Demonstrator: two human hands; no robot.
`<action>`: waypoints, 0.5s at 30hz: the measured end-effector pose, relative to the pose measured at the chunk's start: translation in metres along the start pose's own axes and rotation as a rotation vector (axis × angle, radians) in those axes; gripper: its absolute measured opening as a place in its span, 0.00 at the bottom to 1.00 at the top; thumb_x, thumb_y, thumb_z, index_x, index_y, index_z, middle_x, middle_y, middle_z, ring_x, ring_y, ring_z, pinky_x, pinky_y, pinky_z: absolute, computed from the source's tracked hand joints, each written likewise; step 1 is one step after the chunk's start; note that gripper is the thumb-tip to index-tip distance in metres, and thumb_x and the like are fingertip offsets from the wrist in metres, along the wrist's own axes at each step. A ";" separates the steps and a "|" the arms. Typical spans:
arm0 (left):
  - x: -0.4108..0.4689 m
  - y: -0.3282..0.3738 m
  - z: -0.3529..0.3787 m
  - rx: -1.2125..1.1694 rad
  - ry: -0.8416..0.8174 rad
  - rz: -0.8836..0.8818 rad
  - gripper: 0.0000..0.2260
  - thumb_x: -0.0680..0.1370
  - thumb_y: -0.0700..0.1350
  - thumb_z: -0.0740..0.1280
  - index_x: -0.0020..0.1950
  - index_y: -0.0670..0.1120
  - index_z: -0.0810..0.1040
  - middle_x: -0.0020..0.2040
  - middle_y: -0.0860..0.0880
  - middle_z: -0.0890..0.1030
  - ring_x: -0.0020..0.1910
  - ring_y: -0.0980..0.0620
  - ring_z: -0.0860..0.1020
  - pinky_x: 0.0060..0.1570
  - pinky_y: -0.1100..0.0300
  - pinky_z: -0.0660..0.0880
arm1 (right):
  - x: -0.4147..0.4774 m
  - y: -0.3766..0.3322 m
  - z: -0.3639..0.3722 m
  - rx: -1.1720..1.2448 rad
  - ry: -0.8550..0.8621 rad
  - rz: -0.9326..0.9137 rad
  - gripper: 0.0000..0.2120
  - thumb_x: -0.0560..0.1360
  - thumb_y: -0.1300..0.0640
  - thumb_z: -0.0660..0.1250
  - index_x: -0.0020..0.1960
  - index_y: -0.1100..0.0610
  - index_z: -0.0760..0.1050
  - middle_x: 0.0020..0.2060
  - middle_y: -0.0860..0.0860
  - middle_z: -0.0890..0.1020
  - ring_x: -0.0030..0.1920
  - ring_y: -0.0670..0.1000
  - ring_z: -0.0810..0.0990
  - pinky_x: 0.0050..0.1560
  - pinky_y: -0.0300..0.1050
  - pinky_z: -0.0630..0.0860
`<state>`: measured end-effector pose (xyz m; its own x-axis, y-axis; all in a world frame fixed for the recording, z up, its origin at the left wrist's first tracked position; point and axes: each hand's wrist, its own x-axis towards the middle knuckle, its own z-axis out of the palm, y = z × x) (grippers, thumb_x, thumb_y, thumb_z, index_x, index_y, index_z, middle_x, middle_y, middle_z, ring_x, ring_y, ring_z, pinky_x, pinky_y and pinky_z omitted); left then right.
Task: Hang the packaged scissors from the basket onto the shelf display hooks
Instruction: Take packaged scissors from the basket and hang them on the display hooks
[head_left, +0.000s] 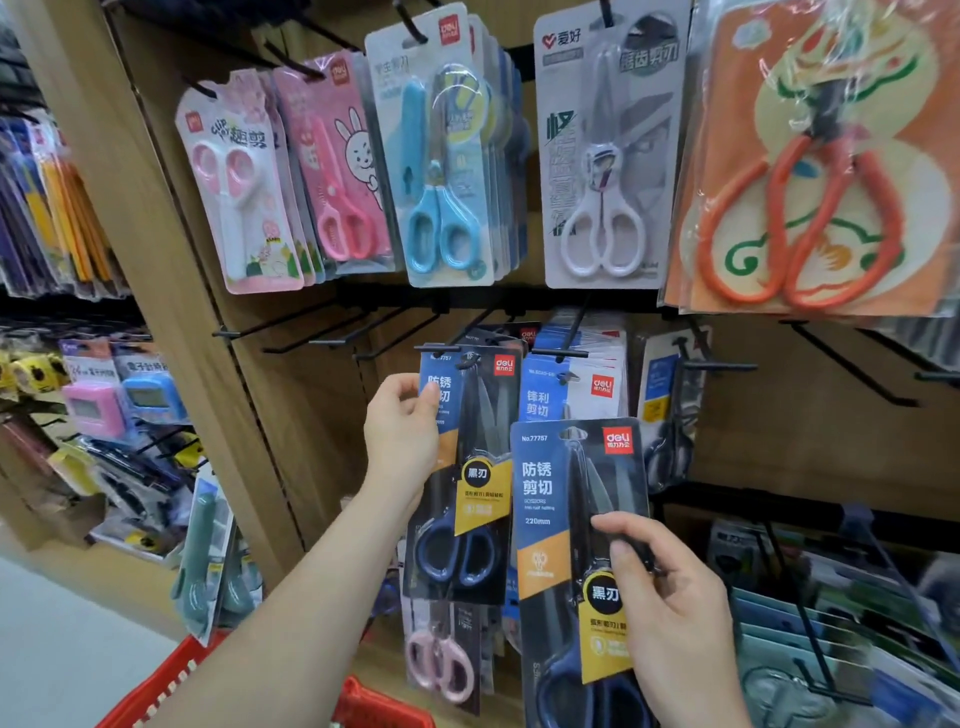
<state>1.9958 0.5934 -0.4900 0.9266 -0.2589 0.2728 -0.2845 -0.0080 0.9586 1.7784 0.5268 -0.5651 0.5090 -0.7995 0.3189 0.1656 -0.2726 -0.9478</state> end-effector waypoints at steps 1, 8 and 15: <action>0.006 -0.003 0.005 0.018 0.001 -0.002 0.02 0.82 0.46 0.64 0.50 0.51 0.76 0.46 0.47 0.84 0.48 0.47 0.84 0.51 0.43 0.81 | 0.001 0.000 0.000 0.009 0.000 -0.003 0.21 0.78 0.66 0.64 0.46 0.40 0.82 0.38 0.47 0.84 0.35 0.53 0.79 0.36 0.37 0.74; 0.034 -0.016 0.037 0.153 0.006 -0.037 0.10 0.83 0.48 0.63 0.61 0.44 0.73 0.52 0.48 0.78 0.50 0.51 0.75 0.46 0.60 0.68 | 0.012 -0.004 0.003 0.051 -0.006 0.003 0.18 0.77 0.71 0.64 0.45 0.47 0.79 0.43 0.43 0.82 0.44 0.43 0.79 0.46 0.33 0.75; -0.023 -0.004 0.009 -0.150 0.022 -0.151 0.05 0.82 0.48 0.64 0.56 0.49 0.74 0.52 0.48 0.78 0.46 0.53 0.77 0.47 0.57 0.76 | 0.019 -0.008 0.014 0.126 -0.025 0.031 0.15 0.76 0.72 0.65 0.47 0.51 0.74 0.44 0.49 0.80 0.37 0.40 0.77 0.39 0.30 0.72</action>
<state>1.9732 0.5909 -0.5011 0.9615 -0.2446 0.1256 -0.1040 0.0994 0.9896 1.7985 0.5208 -0.5519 0.5362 -0.7924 0.2908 0.2533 -0.1775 -0.9510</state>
